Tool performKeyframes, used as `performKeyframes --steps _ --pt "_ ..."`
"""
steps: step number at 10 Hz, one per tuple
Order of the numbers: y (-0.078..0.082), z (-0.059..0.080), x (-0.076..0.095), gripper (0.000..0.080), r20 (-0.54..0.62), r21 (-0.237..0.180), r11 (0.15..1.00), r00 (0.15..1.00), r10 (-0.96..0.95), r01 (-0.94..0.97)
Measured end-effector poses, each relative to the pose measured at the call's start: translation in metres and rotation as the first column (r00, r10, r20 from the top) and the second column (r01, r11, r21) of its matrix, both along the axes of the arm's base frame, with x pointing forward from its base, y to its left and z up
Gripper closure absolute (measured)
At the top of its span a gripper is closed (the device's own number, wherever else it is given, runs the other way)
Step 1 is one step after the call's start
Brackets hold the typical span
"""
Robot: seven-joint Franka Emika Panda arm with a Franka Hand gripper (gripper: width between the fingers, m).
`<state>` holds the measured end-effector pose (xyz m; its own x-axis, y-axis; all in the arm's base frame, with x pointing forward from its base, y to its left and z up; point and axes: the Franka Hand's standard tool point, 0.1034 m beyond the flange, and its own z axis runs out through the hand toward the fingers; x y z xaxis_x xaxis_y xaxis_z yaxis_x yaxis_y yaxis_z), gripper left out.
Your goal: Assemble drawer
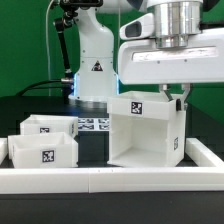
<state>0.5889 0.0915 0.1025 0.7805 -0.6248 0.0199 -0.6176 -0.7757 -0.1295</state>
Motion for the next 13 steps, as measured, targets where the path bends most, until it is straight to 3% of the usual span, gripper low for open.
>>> performKeyframes --steps 3,8,11,13 --pt "-0.010 0.001 0.007 0.0762 -0.017 0.034 0.973 0.974 -0.228 0.228" --pt "-0.001 0.003 0.007 0.0762 -0.067 0.087 0.878 0.882 -0.466 0.470" --pt "-0.008 0.002 0.017 0.0762 -0.133 0.133 0.746 0.757 -0.639 0.653" --pt "-0.009 0.001 0.027 0.0762 -0.183 0.133 0.642 0.655 -0.733 0.755"
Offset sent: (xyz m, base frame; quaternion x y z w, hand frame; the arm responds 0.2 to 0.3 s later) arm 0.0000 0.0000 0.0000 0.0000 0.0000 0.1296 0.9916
